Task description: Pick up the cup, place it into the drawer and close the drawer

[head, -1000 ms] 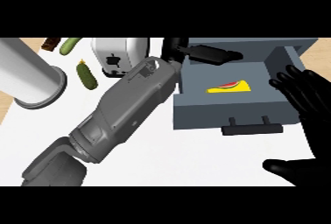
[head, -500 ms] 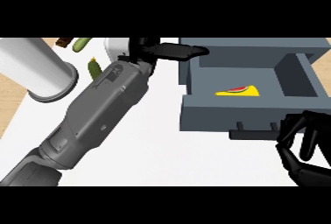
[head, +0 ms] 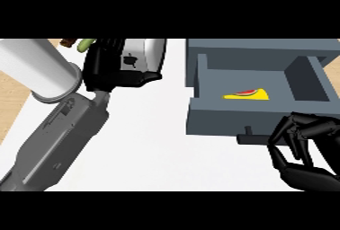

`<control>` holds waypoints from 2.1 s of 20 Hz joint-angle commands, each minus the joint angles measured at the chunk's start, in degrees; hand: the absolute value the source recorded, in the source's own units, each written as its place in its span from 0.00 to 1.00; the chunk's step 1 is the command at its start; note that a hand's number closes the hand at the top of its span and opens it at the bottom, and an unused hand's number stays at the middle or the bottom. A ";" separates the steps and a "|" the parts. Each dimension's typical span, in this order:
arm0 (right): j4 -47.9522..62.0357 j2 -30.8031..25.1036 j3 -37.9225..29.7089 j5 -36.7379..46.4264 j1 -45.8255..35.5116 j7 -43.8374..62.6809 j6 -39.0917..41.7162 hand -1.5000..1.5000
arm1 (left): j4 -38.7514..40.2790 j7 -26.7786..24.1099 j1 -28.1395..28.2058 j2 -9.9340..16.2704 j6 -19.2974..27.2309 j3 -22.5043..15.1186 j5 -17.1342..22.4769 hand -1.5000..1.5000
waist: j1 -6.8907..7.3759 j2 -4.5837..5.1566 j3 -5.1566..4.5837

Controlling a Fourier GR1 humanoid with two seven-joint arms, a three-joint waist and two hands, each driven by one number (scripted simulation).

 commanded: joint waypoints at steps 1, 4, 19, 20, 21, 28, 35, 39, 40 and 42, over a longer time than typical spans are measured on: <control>3.01 0.66 2.59 7.11 -0.05 -1.67 -1.25 1.00 | -10.00 1.09 11.08 6.51 -2.48 2.13 1.40 0.00 | 0.27 0.11 0.00; 4.12 -0.12 6.17 15.13 0.37 -5.39 -1.56 1.00 | -16.17 1.04 16.69 8.00 -2.73 2.33 1.09 0.00 | 0.16 0.12 0.01; 37.29 0.54 15.51 43.67 -13.76 -20.55 -12.20 0.00 | -19.64 -1.74 32.33 12.87 -15.87 10.79 2.22 0.00 | -0.60 0.60 0.03; 38.57 -0.19 15.08 44.59 -11.64 -22.23 -13.40 0.00 | -22.63 1.17 31.10 13.41 -13.39 11.49 1.85 0.00 | -0.94 0.52 0.04; 39.88 1.22 16.04 45.65 -13.72 -20.02 -12.97 0.00 | -17.92 -1.42 32.48 14.76 -19.55 14.28 3.10 0.00 | -0.96 0.60 0.01; 58.75 3.51 13.63 49.82 -21.73 -25.64 -17.56 0.00 | -21.02 -1.21 38.05 13.70 -23.62 17.46 2.03 0.00 | -0.76 0.58 0.04; 77.43 4.75 7.75 48.72 -34.49 -31.83 -18.93 0.00 | -11.63 -2.03 34.40 12.80 -31.67 22.09 1.81 0.00 | -0.98 0.83 0.02; 91.17 2.41 3.38 47.51 -41.27 -37.86 -20.22 0.00 | -17.38 -1.92 37.63 11.79 -29.73 21.19 0.76 0.00 | 0.46 1.16 0.10; 91.60 4.05 3.41 47.64 -43.31 -36.72 -20.04 0.00 | -13.28 -0.43 35.66 12.57 -32.13 22.78 1.73 0.00 | -0.28 1.02 0.06; 96.36 2.48 2.15 47.74 -46.17 -38.87 -20.38 0.00 | -16.71 0.00 37.28 12.56 -31.20 22.80 1.66 0.00 | 0.45 1.17 0.09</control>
